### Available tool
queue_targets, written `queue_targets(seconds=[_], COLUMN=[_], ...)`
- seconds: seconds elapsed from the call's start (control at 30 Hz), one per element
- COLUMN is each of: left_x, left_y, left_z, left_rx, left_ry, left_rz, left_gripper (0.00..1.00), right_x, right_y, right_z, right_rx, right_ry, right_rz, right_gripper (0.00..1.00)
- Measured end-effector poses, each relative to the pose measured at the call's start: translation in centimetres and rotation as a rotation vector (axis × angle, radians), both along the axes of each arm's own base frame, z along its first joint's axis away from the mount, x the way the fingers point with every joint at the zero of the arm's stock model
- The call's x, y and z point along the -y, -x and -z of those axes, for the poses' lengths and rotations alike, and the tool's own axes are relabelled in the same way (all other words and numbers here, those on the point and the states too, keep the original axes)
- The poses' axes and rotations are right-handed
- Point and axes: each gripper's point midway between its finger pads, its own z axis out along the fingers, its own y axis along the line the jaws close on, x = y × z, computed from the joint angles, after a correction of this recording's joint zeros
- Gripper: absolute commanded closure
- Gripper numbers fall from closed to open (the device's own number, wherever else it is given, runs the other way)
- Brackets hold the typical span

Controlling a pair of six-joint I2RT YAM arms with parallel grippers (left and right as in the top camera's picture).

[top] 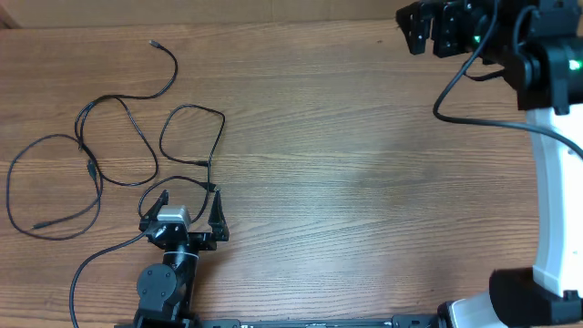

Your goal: Untangle cables

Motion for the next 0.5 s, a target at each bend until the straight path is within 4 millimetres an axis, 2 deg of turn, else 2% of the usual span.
queue_targets(seconds=[0.13,0.4,0.5], left_x=[0.0,0.0,0.0], left_y=[0.0,0.0,0.0], left_z=[0.0,0.0,0.0], left_rx=[0.000,0.001,0.001], left_ry=[0.000,0.000,0.000], left_rz=[0.000,0.000,0.000], left_gripper=[0.00,0.00,0.00], right_x=[0.1,0.2,0.3], right_y=[0.6,2.5,3.9], right_z=[-0.3,1.8,2.6], right_rx=[0.043,0.193,0.288], right_ry=[-0.002,-0.020,-0.030], right_rz=[0.004,-0.003,-0.004], right_gripper=[0.00,0.00,0.00])
